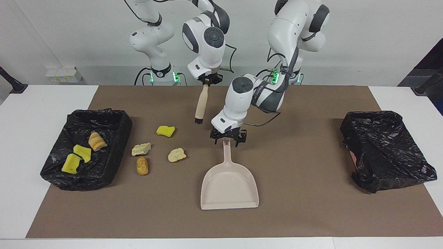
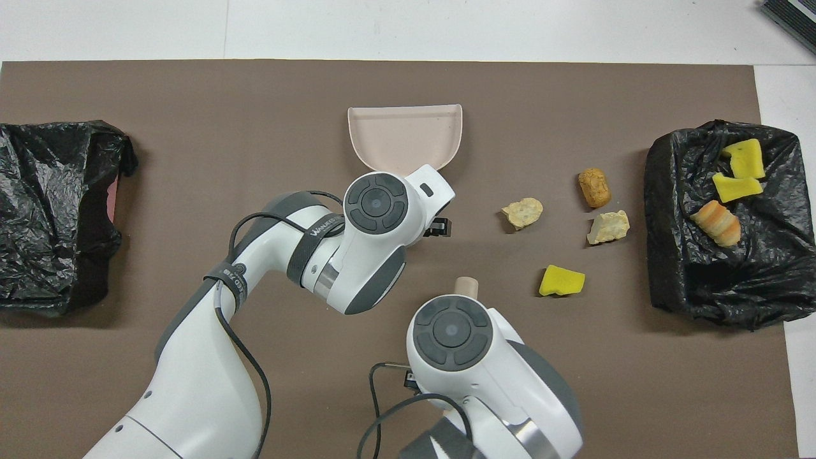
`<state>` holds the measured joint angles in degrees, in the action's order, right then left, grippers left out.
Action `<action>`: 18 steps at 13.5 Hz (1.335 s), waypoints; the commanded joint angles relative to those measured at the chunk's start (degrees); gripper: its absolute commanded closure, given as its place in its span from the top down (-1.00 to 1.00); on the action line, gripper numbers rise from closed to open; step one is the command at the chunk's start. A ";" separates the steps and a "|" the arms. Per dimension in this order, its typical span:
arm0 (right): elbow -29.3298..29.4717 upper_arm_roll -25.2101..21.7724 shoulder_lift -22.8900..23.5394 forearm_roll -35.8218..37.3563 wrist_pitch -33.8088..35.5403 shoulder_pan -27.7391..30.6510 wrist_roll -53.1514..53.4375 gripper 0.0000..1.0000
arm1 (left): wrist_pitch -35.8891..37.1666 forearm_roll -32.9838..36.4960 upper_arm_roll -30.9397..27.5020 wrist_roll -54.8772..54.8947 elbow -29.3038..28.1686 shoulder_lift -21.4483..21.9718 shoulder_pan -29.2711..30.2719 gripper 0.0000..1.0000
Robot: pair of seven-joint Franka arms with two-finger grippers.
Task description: Sweep and dump trash in bin
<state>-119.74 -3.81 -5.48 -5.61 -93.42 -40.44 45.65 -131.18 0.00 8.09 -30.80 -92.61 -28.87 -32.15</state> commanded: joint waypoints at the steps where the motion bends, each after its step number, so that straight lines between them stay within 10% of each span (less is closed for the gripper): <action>1: -2.34 0.38 -3.83 3.84 2.97 3.86 -6.24 -1.00 | -0.31 1.67 -0.97 -1.72 2.79 -1.89 -0.99 0.67; 3: -2.25 0.38 -4.54 5.25 3.25 10.08 -13.27 -1.00 | -0.13 3.25 -0.97 -1.54 3.05 -1.98 -0.90 0.41; 6: -1.72 0.38 -3.49 8.85 0.80 14.93 -17.43 -1.00 | 0.05 5.78 -0.97 -0.93 3.14 -1.98 -0.46 -1.00; 12: -1.46 0.29 4.93 23.08 -10.19 25.49 -24.91 -1.00 | 4.42 9.93 -1.15 16.08 2.53 1.09 1.03 -1.00; 18: -1.81 0.38 9.16 29.25 -18.10 33.14 -35.71 -1.00 | 10.86 9.32 -0.97 59.48 -4.58 10.66 9.81 -1.00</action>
<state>-121.49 -4.19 2.59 22.45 -109.47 -9.63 13.28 -120.69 8.92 6.62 17.10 -91.68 -23.00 -25.10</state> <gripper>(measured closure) 0.740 0.678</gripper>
